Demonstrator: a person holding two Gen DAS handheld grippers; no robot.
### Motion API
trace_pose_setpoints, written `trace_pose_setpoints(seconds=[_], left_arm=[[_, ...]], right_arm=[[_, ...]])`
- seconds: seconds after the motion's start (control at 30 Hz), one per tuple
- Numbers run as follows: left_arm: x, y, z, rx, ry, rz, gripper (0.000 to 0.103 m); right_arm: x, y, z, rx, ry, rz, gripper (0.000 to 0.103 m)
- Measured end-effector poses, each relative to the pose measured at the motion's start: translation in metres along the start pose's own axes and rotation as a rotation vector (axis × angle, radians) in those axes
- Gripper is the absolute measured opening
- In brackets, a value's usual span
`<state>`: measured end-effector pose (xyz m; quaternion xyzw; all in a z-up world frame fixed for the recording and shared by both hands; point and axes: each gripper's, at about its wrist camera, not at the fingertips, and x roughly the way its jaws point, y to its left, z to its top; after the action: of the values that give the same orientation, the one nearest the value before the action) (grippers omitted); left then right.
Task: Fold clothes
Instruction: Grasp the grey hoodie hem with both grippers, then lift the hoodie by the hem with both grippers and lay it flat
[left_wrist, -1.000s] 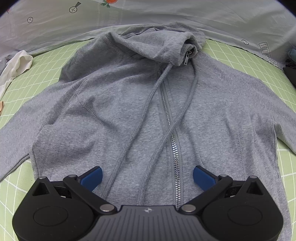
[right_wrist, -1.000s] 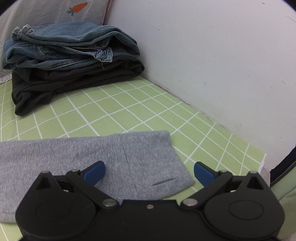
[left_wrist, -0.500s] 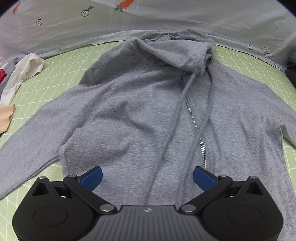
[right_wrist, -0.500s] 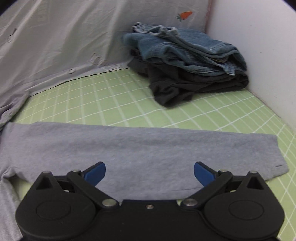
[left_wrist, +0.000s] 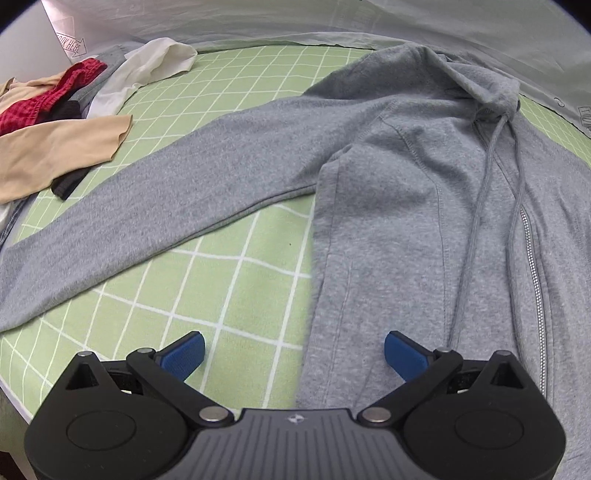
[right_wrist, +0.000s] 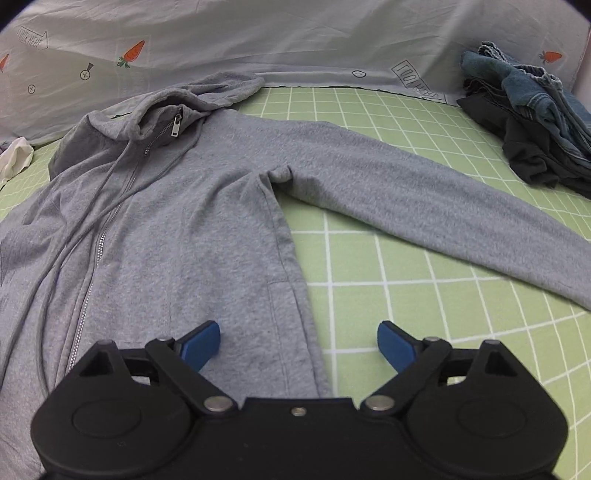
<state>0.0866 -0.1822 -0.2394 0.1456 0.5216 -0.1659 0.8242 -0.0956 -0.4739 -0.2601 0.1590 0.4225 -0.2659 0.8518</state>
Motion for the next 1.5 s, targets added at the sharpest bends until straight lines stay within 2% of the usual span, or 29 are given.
trace_pose_setpoints(seconds=[0.1,0.17,0.23,0.27,0.3,0.37,0.47,0.57,0.63,0.67,0.73,0.77,0.8,0.87,0.9,0.93,0.97,1.0,1.03,1.07,1.17,1.37,1.5], left_arm=[[-0.003,0.0,-0.01,0.043,-0.019,-0.048,0.098],[-0.007,0.0,-0.017,0.07,-0.038,-0.092,0.084],[-0.012,0.002,-0.022,0.075,-0.052,-0.143,0.069],[-0.015,0.002,-0.024,0.081,-0.064,-0.154,0.058],[-0.017,0.003,-0.027,0.087,-0.075,-0.165,0.052],[-0.021,0.005,-0.031,0.088,-0.086,-0.197,0.014],[-0.024,0.008,-0.036,0.085,-0.069,-0.218,0.011],[-0.028,0.015,-0.045,0.096,-0.054,-0.22,0.011],[-0.03,0.021,-0.049,0.069,-0.046,-0.232,0.012],[-0.03,0.024,-0.051,0.053,-0.043,-0.238,0.016],[-0.029,0.027,-0.047,0.036,-0.034,-0.237,0.02],[-0.029,0.028,-0.045,0.029,-0.029,-0.236,0.025],[-0.029,0.029,-0.043,0.021,-0.024,-0.235,0.028],[-0.03,0.029,-0.037,0.019,-0.028,-0.208,0.039],[-0.031,0.029,-0.034,0.021,-0.039,-0.196,0.042],[-0.032,0.029,-0.031,0.024,-0.05,-0.179,0.054],[-0.034,0.028,-0.026,0.026,-0.061,-0.16,0.074],[-0.035,0.027,-0.022,0.03,-0.08,-0.14,0.082],[-0.037,0.027,-0.018,0.034,-0.101,-0.12,0.092],[-0.038,0.025,-0.012,0.04,-0.117,-0.101,0.094],[-0.036,0.019,0.007,0.07,-0.136,-0.066,0.094],[-0.019,0.003,0.055,0.097,-0.166,-0.07,0.095],[0.002,-0.018,0.099,0.12,-0.192,-0.068,0.095]], right_arm=[[-0.008,-0.005,-0.013,0.055,0.002,0.005,0.088],[-0.014,-0.002,-0.022,0.041,-0.007,-0.009,0.082],[-0.024,0.001,-0.031,0.033,-0.024,0.002,0.066],[-0.029,0.002,-0.035,0.03,-0.032,0.008,0.04],[-0.033,0.004,-0.039,0.021,-0.036,0.011,0.022],[-0.039,0.006,-0.047,0.012,-0.04,0.018,0.013],[-0.048,0.008,-0.056,0.017,-0.026,0.018,0.011],[-0.055,0.008,-0.064,0.026,-0.007,0.014,0.011],[-0.058,0.008,-0.066,0.032,-0.001,0.008,0.011],[-0.06,0.008,-0.068,0.036,0.003,0.004,0.012],[-0.063,0.008,-0.071,0.043,0.009,-0.002,0.021],[-0.064,0.008,-0.072,0.046,0.012,-0.006,0.033],[-0.063,0.008,-0.07,0.048,0.016,-0.025,0.05],[-0.063,0.009,-0.065,0.039,-0.001,-0.051,0.064],[-0.063,0.009,-0.063,0.034,-0.01,-0.064,0.075],[-0.063,0.011,-0.059,0.022,-0.027,-0.069,0.083],[-0.063,0.013,-0.055,0.009,-0.044,-0.074,0.096],[-0.063,0.015,-0.051,-0.003,-0.061,-0.079,0.101],[-0.062,0.017,-0.045,-0.018,-0.077,-0.081,0.102],[-0.061,0.02,-0.04,-0.033,-0.094,-0.082,0.103],[-0.052,0.027,-0.021,-0.063,-0.125,-0.095,0.103],[-0.021,0.027,0.034,-0.036,-0.171,-0.073,0.103],[0.011,0.027,0.075,-0.033,-0.193,-0.069,0.103]])
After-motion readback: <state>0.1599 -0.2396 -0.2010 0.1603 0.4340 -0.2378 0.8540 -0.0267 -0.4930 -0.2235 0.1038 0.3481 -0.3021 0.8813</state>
